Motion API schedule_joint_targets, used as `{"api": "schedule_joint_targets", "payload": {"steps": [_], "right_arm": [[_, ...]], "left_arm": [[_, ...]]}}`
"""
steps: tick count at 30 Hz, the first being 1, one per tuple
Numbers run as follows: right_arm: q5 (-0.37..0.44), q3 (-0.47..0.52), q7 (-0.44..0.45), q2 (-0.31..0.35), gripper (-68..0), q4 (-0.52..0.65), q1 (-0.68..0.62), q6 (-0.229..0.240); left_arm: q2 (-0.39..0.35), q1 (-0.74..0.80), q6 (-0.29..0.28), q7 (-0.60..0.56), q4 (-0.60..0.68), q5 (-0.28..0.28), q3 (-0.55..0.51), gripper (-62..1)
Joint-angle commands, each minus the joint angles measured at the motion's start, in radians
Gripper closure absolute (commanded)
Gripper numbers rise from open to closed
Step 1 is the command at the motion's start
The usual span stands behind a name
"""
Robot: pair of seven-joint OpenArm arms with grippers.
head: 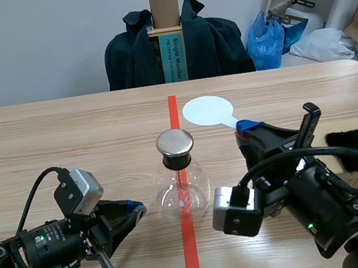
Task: Do the electroscope experiment.
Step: 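Move the plate toward and away from the electroscope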
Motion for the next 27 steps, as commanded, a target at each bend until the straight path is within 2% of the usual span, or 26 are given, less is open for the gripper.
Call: {"api": "schedule_joint_targets", "payload": {"steps": [1, 9, 15, 20, 27], "right_arm": [[0.003, 0.006, -0.025, 0.005, -0.8, 0.013, 0.006, -0.011], [0.003, 0.006, -0.152, 0.005, -0.8, 0.013, 0.006, -0.007], [0.003, 0.006, -0.158, 0.005, -0.8, 0.013, 0.006, -0.007], [0.003, 0.006, -0.103, 0.005, -0.8, 0.013, 0.006, -0.007], [0.002, 0.006, 0.042, 0.005, -0.8, 0.013, 0.006, -0.007]], "left_arm": [[0.0, -0.006, -0.002, -0.018, 0.014, -0.007, -0.003, -2.8], [0.0, -0.006, -0.002, -0.018, 0.014, -0.007, -0.003, -2.8], [0.0, -0.006, -0.002, -0.018, 0.014, -0.007, -0.003, -2.8], [0.0, -0.006, -0.002, -0.018, 0.014, -0.007, -0.003, -2.8], [0.0, -0.006, -0.002, -0.018, 0.014, -0.007, -0.003, -2.7]]}}
